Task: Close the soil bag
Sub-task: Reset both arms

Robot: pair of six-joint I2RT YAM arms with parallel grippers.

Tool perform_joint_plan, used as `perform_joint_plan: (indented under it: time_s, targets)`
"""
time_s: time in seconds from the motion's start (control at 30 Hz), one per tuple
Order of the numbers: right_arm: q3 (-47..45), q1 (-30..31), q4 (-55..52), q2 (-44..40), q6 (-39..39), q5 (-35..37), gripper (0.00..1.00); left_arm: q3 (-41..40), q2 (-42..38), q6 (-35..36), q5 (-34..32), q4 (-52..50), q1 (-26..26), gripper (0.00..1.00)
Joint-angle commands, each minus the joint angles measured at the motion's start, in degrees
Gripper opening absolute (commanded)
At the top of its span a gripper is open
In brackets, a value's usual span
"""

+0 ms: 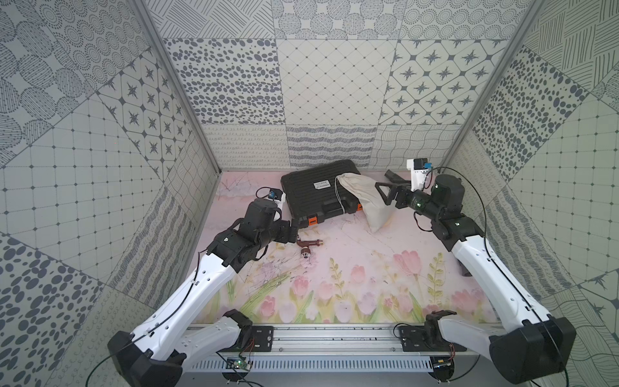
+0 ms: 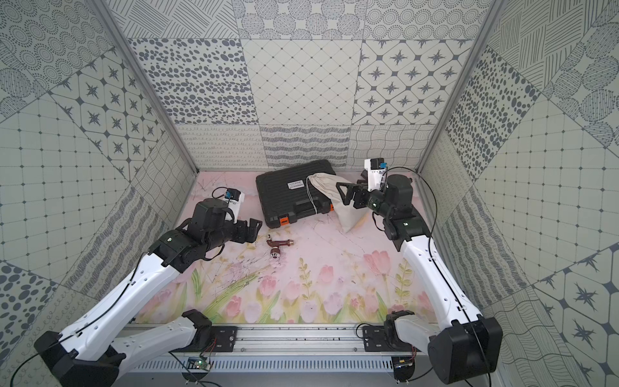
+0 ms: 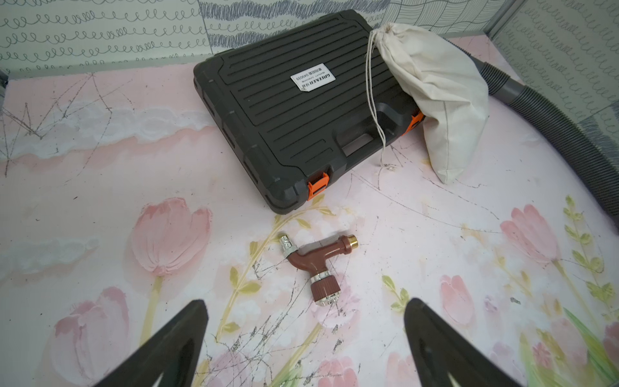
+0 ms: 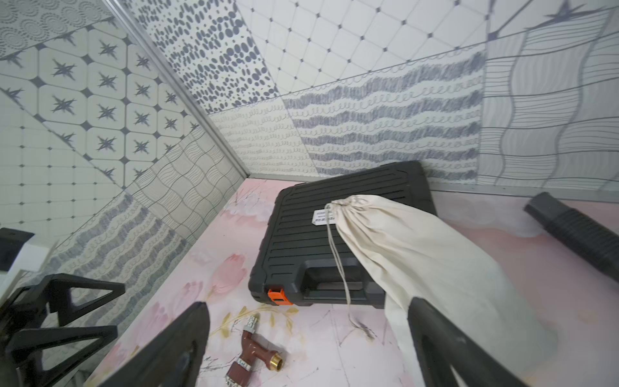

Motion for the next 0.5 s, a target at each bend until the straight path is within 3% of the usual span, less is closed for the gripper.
perform_joint_plan:
  time_s: [0.0, 0.13, 0.47]
  targets:
    - [-3.2, -5.1, 0.4, -2.8, -0.9, 1.1, 0.97, -3.3, -0.3, -2.1, -4.2, 7.6, 0.2, 0.96]
    - [-6.8, -12.0, 0.5, -4.0, -3.5, -0.6, 0.97, -6.0, -0.1, -1.9, -6.5, 9.4, 0.5, 0.96]
    - [-11.8, -14.0, 3.3, -2.4, -9.6, 5.5, 0.97, -13.1, 0.9, -3.3, -6.9, 16.7, 3.9, 0.96]
